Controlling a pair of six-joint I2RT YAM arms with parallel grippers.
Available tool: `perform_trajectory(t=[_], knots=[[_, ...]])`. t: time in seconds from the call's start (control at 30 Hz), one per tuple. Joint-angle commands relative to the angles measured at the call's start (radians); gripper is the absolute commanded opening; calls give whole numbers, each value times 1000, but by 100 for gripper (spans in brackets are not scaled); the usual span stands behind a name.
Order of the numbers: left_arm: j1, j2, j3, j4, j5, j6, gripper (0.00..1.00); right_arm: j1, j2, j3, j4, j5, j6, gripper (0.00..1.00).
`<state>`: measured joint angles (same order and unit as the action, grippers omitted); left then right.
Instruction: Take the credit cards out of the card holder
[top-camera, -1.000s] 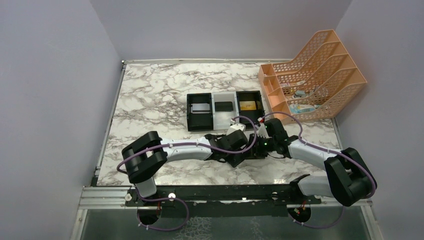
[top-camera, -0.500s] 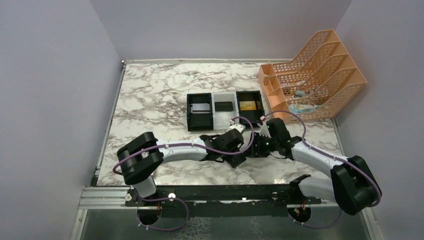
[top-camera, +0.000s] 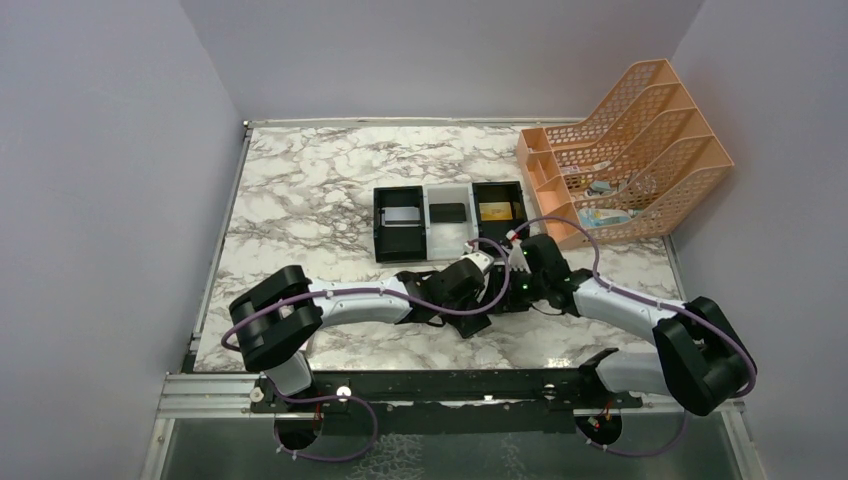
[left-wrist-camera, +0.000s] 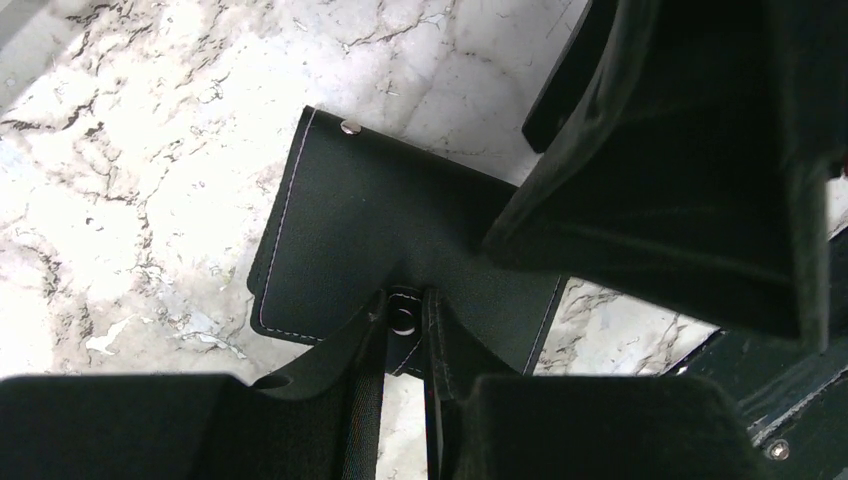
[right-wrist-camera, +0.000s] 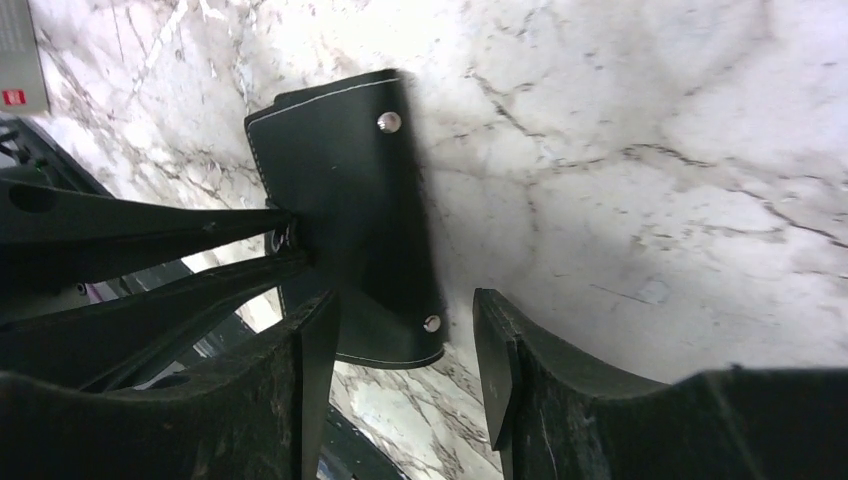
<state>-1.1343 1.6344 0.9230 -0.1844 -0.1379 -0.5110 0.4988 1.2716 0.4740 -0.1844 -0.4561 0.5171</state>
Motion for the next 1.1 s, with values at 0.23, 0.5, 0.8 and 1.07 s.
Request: perform_trajectory(t=[0.23, 0.5, 0.8, 1.07], knots=[[-7, -77, -65, 145, 91, 29, 12, 120, 79, 4, 12, 281, -12, 47], [-7, -145, -171, 230, 19, -71, 11, 135, 64, -18, -1, 341, 45, 43], [-4, -232, -272, 282, -97, -194, 12, 135, 92, -17, 12, 284, 43, 42], [-3, -241, -348, 428, -47, -248, 12, 135, 76, -37, 56, 189, 16, 42]])
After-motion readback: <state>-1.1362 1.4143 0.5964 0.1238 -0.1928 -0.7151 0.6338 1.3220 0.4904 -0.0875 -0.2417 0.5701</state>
